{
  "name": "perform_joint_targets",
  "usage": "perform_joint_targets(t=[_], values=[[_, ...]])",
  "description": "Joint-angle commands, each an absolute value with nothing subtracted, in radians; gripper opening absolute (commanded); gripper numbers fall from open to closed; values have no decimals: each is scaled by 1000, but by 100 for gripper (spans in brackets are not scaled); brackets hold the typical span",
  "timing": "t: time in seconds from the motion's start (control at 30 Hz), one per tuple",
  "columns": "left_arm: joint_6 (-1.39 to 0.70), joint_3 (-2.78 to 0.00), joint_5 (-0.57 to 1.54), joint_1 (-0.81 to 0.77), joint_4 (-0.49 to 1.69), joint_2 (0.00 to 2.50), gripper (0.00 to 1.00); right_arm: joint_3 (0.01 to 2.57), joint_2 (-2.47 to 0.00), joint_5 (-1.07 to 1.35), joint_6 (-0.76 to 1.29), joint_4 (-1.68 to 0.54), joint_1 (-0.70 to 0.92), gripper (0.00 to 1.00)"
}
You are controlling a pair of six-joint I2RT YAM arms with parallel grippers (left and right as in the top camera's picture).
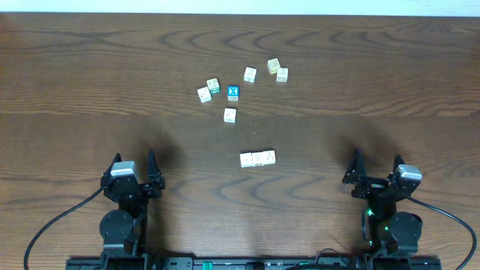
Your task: Lift 3 blocks
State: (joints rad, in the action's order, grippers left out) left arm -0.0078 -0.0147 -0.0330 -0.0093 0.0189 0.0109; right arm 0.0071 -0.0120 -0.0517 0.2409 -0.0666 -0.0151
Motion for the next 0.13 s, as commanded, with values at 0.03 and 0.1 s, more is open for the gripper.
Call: perform_joint_targets(t=[0.03, 0.1], values=[[-20, -4, -72, -12, 67, 6, 74, 5, -6, -44, 227, -71, -21, 99], [-20, -4, -72, -12, 67, 6, 74, 5, -6, -44, 227, -71, -21, 99]])
